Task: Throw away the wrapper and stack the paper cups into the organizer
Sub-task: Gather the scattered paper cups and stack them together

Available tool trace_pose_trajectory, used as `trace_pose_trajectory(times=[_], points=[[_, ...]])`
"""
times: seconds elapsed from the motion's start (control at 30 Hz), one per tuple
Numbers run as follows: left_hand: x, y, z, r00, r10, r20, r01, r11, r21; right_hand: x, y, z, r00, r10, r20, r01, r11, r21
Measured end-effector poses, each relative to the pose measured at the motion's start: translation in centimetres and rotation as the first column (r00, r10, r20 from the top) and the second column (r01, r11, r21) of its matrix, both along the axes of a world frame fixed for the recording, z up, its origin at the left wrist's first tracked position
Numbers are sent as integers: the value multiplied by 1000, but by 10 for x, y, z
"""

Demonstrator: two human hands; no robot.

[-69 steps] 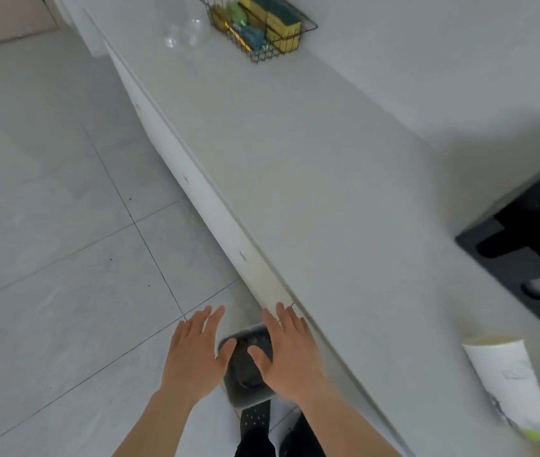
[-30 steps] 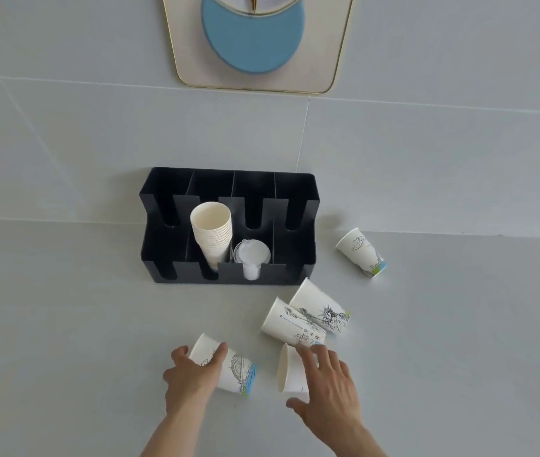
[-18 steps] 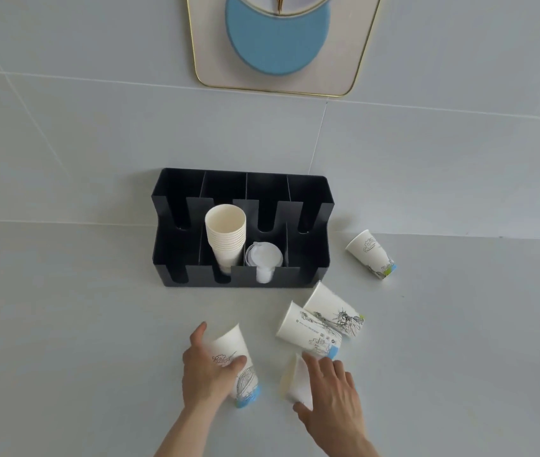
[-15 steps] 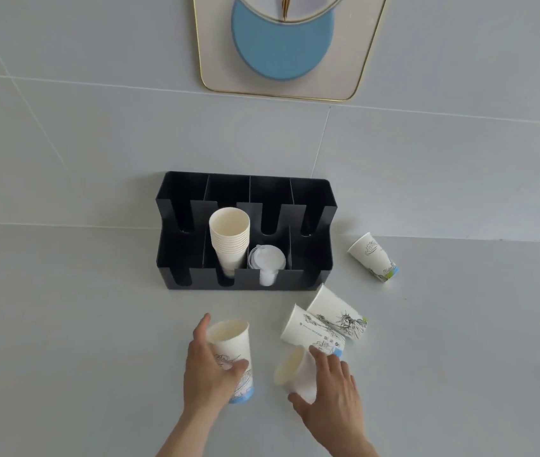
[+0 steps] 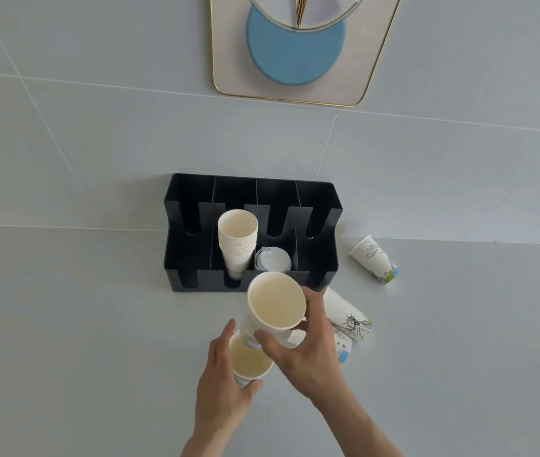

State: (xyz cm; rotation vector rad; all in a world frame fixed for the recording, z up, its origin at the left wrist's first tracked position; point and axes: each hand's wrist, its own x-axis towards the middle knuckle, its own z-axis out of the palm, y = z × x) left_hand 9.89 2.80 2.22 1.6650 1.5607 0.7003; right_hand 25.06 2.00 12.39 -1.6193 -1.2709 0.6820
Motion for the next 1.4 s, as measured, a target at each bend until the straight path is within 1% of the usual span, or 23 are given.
trace_pose_trajectory(times=[0.17,0.33,0.47,0.63,0.7,0.8,0.83,0.9,0.93,1.0,1.07,1.17,1.2,1.23,1.27,1.37,1.4], points=[[3,5,4,998,41,47,-41,999,-10,-15,-9,-17,995,44,91,-42,999,-25],[1,9,-1,999,25,23,-25,1000,4,-19,-9,-20,986,66,152,-66,998,-4],[0,9,-2,999,14,50,-13,1000,-21,-17,-12,-38,960,131,246,-109,989,-101],[-6,12,2,996,-36,80,39,999,-31,-15,-18,-59,960,170,221,-117,965,-236],[-10,13,3,996,-54,74,54,999,6,-14,-19,-64,962,159,220,-105,965,-240],[-12,14,2,992,-104,77,101,994,45,-14,-19,-66,950,161,267,-97,966,-238],[-12,15,2,991,-113,73,109,992,56,-13,-18,-67,952,142,270,-79,970,-232],[-11,16,0,992,-107,72,102,993,63,-5,-16,-69,959,47,280,8,981,-194],[-10,16,0,993,-98,70,94,994,60,3,-13,-70,947,-2,320,61,983,-175],[-5,17,-1,995,-89,51,85,994,63,21,-6,-72,891,-44,451,132,978,-164],[0,18,-2,996,-79,40,76,995,71,35,1,-71,859,-25,512,132,976,-174],[7,21,-3,999,-34,40,30,996,87,46,11,-69,884,-23,467,112,980,-162],[8,22,-3,999,-19,37,15,996,91,49,13,-72,876,-32,482,115,983,-144],[10,23,-3,999,-8,31,5,995,97,53,15,-77,850,-19,526,109,984,-140],[13,24,-4,1000,-1,26,-2,995,100,58,14,-83,816,28,577,86,982,-168],[17,25,-4,1000,12,25,-14,995,103,68,10,-99,716,259,648,-30,939,-343],[16,25,-5,1000,13,19,-15,995,102,68,10,-102,683,310,661,-46,922,-385]])
